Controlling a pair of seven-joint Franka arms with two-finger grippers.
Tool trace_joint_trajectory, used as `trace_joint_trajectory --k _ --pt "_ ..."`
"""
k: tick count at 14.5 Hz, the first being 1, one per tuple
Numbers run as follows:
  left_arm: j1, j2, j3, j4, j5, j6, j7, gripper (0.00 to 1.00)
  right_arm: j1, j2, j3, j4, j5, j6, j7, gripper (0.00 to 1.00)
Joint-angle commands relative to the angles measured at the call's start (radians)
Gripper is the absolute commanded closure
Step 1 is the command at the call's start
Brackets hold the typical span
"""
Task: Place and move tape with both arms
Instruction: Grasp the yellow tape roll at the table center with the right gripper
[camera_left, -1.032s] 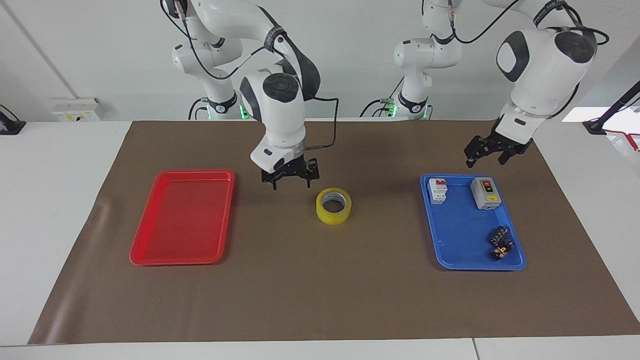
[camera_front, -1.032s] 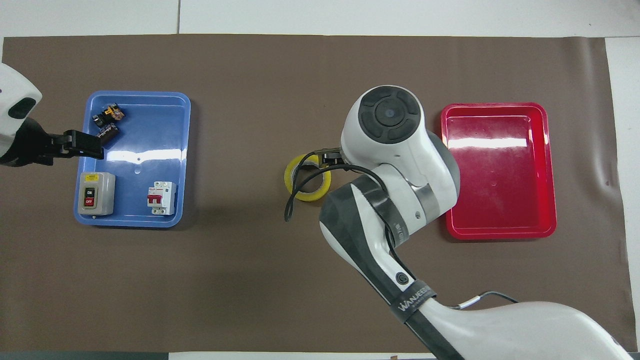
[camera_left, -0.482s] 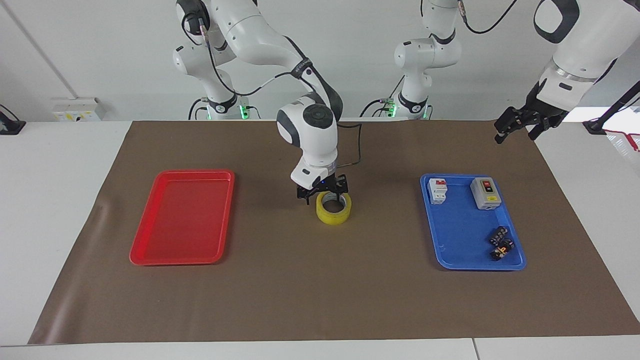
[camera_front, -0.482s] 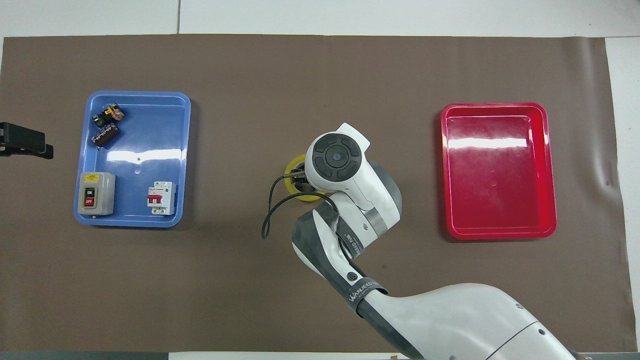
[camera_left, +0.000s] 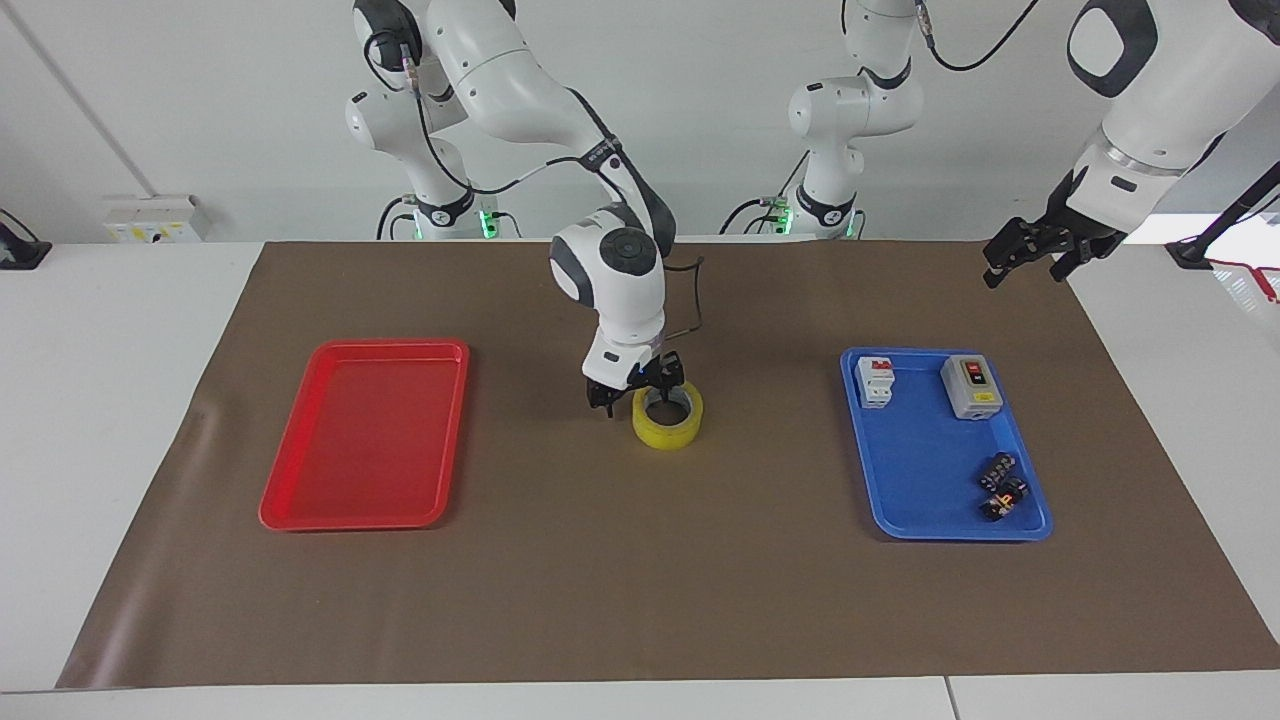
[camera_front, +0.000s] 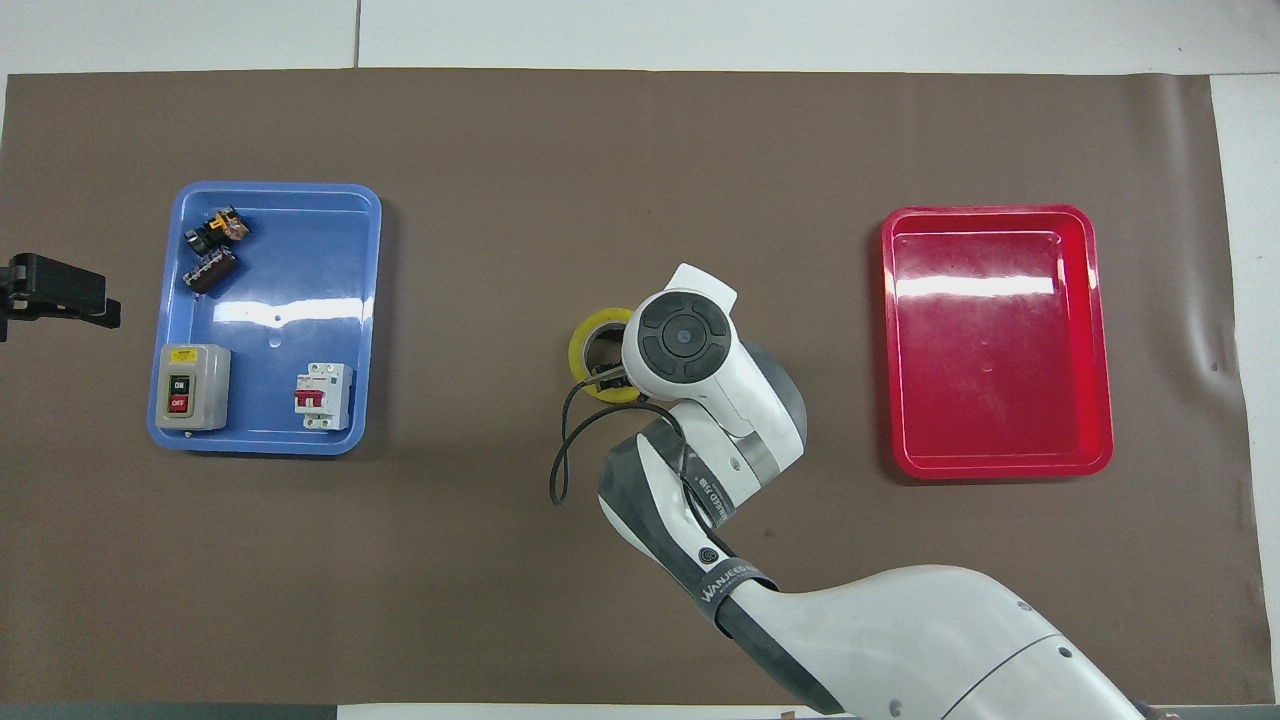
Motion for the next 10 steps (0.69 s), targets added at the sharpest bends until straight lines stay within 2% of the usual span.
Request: trace_joint_trajectory --k 1,2,3,4,6,7,10 --pt "-0.008 -0.012 -0.002 -0.014 -0.021 -0.013 0.01 0.0 -0.005 -0.026 0.001 -0.055 0.014 0.048 -0.029 0.0" --pt "-0.014 -0.012 -0.002 -0.015 -0.021 -0.012 0.009 0.0 -0.004 -0.026 0.001 -0.055 0.014 0.046 -0.029 0.04" --pt "-0.015 -0.012 -0.002 -0.015 -0.021 -0.013 0.01 0.0 -0.004 -0.026 0.001 -0.055 0.014 0.045 -0.029 0.16" --pt "-0.015 -0.012 -0.004 -0.015 -0.021 -0.013 0.009 0.0 -0.004 -0.026 0.002 -0.052 0.014 0.042 -0.029 0.37" --pt "-0.015 -0.012 -0.005 -0.014 -0.021 -0.01 0.01 0.0 -0.005 -0.026 0.001 -0.043 0.014 0.032 -0.03 0.73" --pt "-0.015 -0.011 -0.005 -0.014 -0.021 -0.006 0.012 0.0 -0.005 -0.026 0.001 -0.044 0.014 0.032 -0.03 1.0" --pt "-0.005 -0.011 -0.004 -0.014 -0.02 -0.004 0.01 0.0 0.001 -0.027 0.001 -0.043 0.014 0.02 -0.024 1.0"
